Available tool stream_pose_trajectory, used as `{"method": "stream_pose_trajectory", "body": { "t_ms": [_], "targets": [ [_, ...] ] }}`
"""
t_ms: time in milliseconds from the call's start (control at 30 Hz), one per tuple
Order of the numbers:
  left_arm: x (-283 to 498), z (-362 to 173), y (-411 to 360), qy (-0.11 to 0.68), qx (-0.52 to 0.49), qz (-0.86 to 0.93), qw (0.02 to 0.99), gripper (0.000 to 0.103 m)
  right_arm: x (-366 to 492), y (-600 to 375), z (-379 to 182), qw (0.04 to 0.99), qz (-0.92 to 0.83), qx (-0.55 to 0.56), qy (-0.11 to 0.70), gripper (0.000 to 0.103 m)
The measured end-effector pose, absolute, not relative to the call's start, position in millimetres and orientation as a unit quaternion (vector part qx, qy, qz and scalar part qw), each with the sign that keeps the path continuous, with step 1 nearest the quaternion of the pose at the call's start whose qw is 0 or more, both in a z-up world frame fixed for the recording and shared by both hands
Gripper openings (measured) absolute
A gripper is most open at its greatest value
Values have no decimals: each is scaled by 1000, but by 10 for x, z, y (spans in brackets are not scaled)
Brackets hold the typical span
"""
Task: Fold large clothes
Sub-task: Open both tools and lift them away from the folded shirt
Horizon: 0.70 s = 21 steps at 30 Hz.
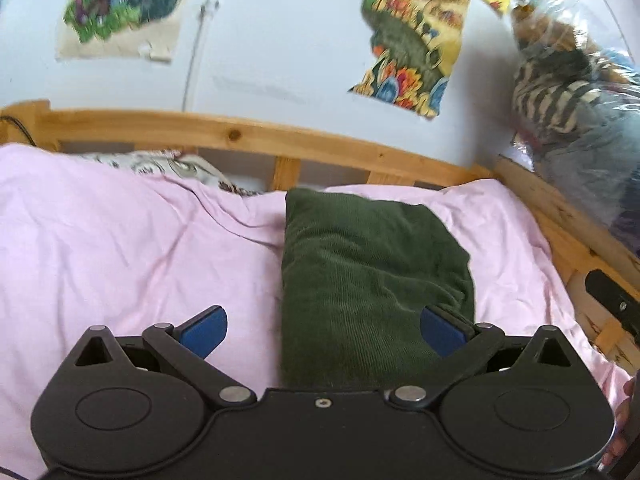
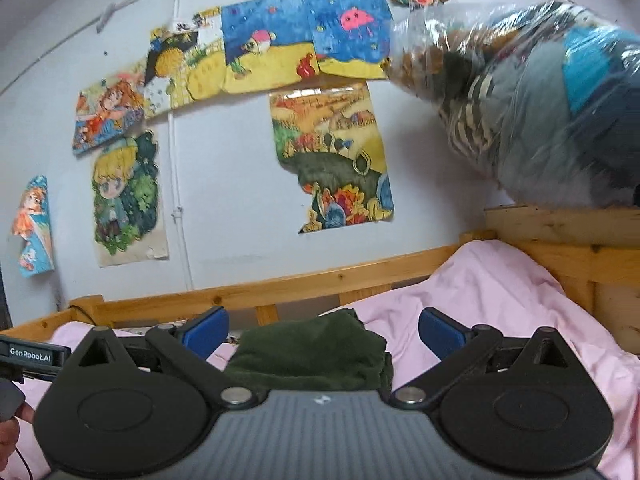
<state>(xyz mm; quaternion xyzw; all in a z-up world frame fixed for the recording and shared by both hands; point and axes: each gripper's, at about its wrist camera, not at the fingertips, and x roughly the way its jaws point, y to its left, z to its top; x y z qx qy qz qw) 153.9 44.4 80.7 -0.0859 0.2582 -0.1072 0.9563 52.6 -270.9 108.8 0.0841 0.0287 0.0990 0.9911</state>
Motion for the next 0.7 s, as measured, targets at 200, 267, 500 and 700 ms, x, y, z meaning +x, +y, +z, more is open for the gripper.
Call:
{"method": "stream_pose_trajectory", "body": {
  "t_ms": [200,267,500,700],
  "targets": [
    [989,891,566,232,-63,-89,967,102,117,-2663,945,993,98,63,30,103],
    [866,842,601,233,-58,-82,967,102,28,-2629,868,994,97,49,27,103],
    [627,519,653,240,-43,-57,968,102,-81,-2563,605,995,91,12,34,103],
    [604,335,577,240,-29,-43,969,102,-8,-2555,506,993,101,14,57,103]
  ]
}}
